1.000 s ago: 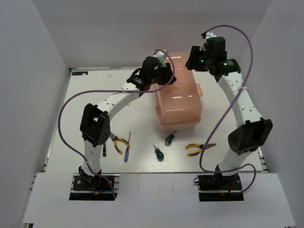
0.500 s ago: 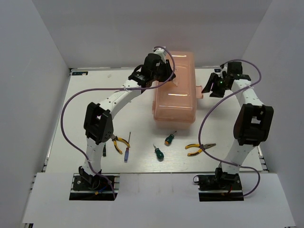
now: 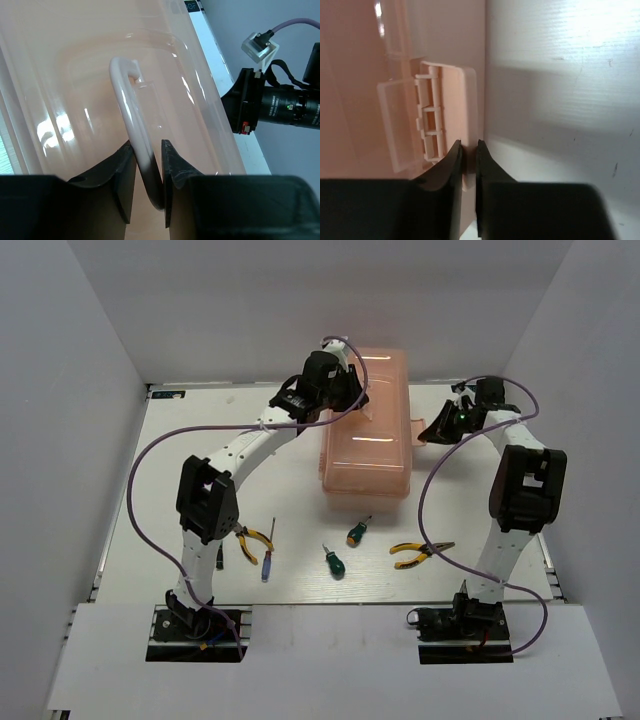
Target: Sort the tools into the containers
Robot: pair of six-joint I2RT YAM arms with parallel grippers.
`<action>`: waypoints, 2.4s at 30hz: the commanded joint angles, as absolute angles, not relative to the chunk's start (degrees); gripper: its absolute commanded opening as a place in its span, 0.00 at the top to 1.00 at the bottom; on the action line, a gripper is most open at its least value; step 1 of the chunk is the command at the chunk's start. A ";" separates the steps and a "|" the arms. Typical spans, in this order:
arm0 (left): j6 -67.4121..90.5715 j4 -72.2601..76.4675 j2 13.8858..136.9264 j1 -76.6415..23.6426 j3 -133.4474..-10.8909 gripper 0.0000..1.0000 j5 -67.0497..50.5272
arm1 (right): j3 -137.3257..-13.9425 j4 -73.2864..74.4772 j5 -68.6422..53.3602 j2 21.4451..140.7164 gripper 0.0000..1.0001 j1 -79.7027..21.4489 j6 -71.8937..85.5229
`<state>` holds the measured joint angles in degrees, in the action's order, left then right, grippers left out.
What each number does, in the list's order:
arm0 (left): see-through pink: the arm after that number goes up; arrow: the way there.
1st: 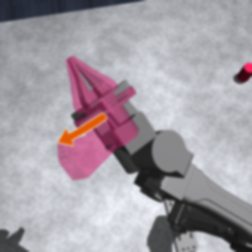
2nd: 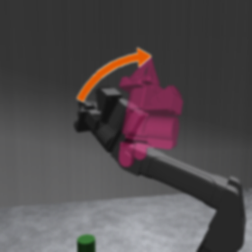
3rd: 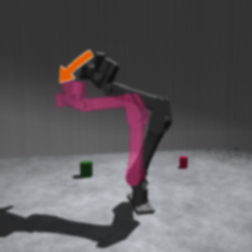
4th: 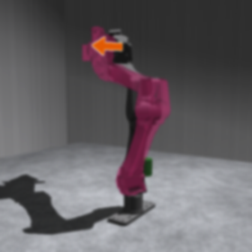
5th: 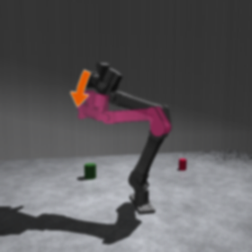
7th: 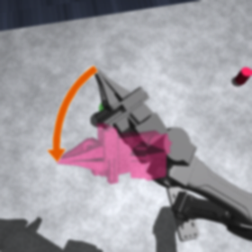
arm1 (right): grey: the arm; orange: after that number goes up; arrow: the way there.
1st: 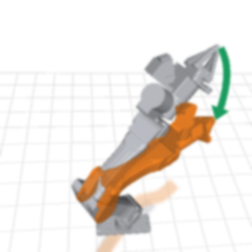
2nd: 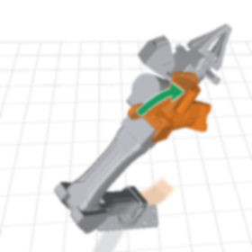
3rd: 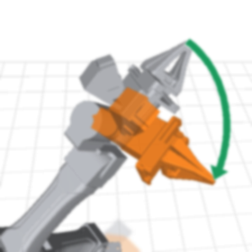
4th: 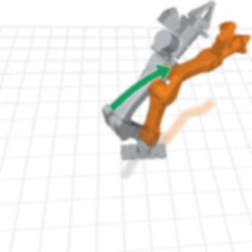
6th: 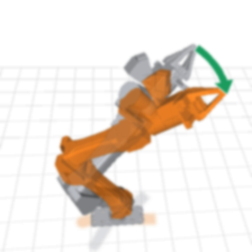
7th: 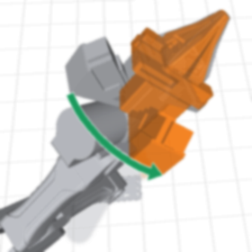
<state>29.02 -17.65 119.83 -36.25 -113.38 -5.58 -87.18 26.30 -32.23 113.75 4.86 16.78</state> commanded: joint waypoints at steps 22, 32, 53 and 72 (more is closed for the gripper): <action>23.20 -24.52 106.80 -25.85 -112.16 1.00 4.04 | -88.68 24.70 -20.13 112.76 1.00 11.78 9.32; 18.81 -22.07 98.17 -20.40 -94.32 1.00 7.29 | -87.63 24.70 -21.44 112.76 1.00 13.45 8.53; 16.44 -22.85 91.76 -12.83 -84.73 0.16 13.01 | -86.83 24.87 -25.66 112.41 1.00 13.45 6.51; 18.90 -21.80 73.05 -12.39 -67.52 0.11 6.51 | -100.23 35.95 -28.04 117.96 0.34 13.44 0.97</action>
